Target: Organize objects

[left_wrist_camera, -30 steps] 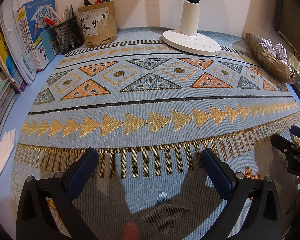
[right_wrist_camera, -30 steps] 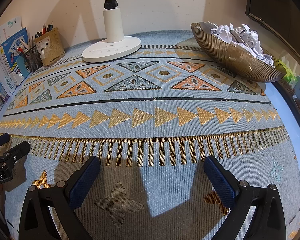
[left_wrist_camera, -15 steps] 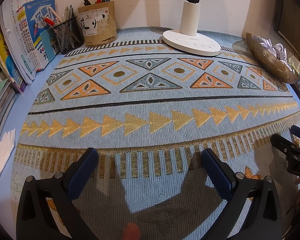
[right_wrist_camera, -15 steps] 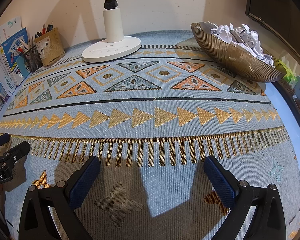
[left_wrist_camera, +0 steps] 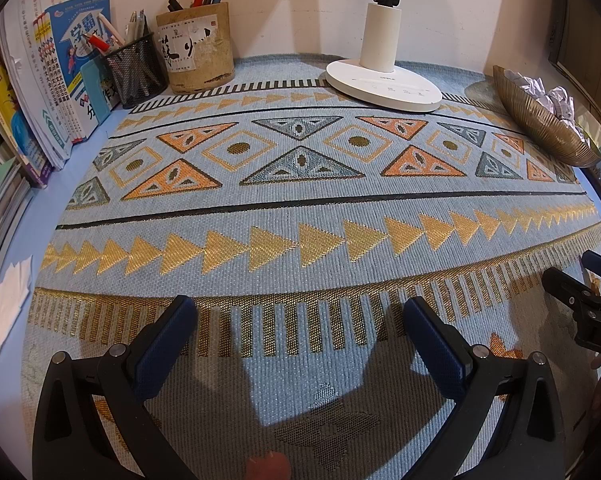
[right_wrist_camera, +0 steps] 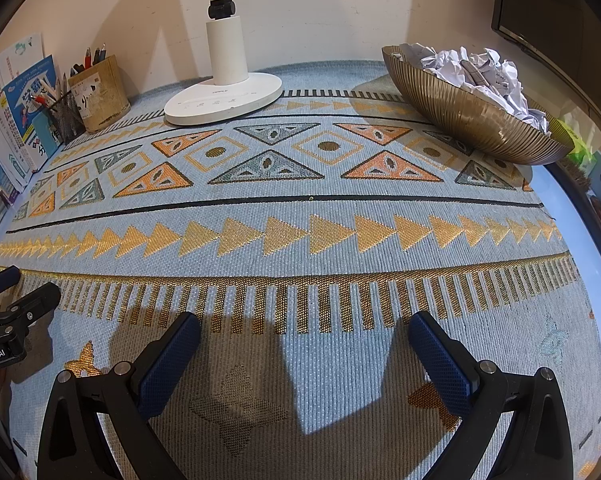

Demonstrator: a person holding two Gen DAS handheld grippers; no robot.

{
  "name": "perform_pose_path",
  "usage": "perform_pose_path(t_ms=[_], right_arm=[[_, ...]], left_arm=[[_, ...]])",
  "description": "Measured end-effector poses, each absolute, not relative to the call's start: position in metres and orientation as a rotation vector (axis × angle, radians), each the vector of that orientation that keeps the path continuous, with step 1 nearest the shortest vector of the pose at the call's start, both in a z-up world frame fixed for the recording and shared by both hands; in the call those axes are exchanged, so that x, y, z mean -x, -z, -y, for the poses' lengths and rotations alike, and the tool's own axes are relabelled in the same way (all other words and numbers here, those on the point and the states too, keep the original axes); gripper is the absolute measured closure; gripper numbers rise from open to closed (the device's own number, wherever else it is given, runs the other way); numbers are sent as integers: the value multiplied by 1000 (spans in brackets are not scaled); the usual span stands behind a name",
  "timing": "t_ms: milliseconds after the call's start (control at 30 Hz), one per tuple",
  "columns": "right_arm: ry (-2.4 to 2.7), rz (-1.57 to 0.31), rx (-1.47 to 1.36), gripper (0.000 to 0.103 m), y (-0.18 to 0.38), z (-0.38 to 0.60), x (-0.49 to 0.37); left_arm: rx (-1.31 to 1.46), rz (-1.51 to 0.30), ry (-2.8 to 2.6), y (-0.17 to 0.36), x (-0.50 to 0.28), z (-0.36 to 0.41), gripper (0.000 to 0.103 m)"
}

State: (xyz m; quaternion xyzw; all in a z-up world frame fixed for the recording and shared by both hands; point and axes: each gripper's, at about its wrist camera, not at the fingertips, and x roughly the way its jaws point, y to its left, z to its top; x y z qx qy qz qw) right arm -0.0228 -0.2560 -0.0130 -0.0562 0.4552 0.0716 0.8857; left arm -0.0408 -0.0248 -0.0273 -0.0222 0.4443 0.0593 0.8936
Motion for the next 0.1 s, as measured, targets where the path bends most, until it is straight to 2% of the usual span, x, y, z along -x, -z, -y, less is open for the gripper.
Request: perform_pose_path(t_ms=[100], right_arm=[[-149,-947,117,0,13,256,23]], left_arm=[[46,-922,-123,27,41,25,0]])
